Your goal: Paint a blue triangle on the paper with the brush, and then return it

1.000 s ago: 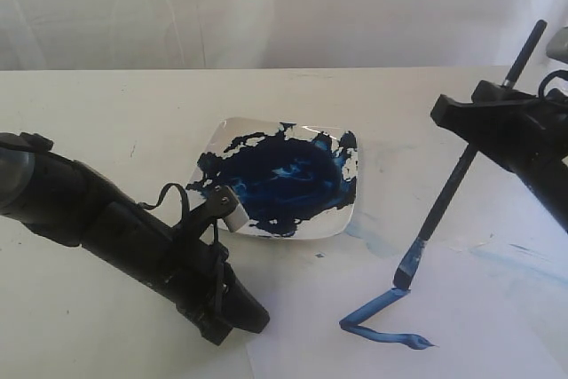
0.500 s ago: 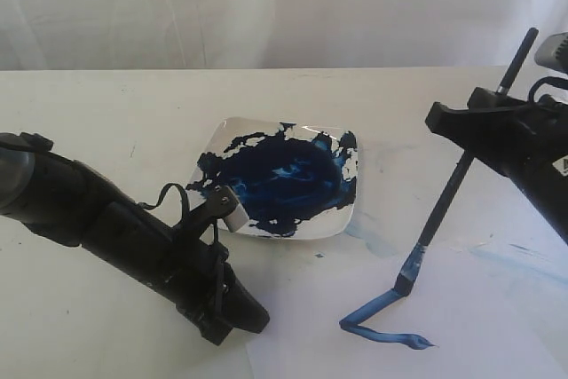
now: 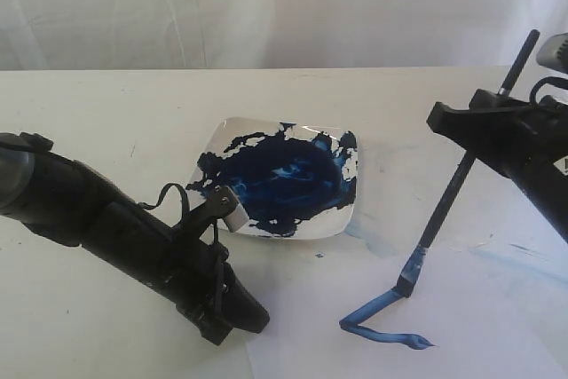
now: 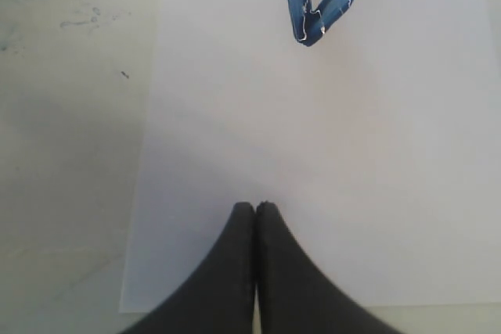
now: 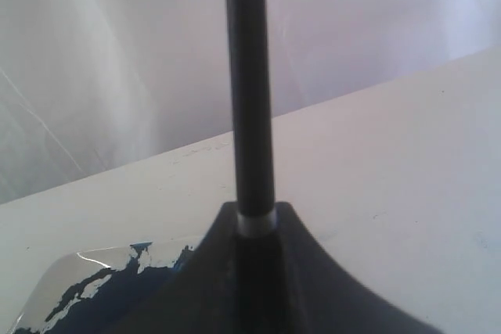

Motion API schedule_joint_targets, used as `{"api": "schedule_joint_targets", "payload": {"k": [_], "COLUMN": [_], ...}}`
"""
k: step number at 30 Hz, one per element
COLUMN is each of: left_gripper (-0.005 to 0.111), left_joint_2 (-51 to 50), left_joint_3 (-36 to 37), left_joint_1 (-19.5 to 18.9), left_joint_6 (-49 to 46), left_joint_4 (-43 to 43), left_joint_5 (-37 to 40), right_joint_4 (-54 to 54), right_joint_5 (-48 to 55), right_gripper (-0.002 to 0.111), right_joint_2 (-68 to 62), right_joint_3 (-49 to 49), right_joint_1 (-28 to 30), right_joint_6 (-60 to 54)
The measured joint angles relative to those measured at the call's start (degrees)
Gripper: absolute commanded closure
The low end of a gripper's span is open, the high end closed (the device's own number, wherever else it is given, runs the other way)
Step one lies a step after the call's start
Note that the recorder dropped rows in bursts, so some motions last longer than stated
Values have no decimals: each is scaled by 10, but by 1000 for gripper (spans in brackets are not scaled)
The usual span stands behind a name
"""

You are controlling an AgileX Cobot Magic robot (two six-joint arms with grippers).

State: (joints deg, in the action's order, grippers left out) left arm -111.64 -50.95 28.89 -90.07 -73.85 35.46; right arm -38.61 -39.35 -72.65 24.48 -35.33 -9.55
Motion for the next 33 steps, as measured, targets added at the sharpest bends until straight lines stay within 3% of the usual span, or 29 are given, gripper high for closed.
{"api": "schedule_joint_targets", "payload": {"k": [33], "left_gripper": [107], "left_joint_2": [0], "left_joint_3": [0], "left_joint_1": [0], "left_joint_6": [0], "left_joint_4": [0], "left_joint_5": [0], "right_joint_4": [-83], "right_joint_5": [42], "right_gripper": [108], "right_joint_2": [30], "right_joint_3": [0], "right_joint_1": [0], "right_joint_6": [-92]}}
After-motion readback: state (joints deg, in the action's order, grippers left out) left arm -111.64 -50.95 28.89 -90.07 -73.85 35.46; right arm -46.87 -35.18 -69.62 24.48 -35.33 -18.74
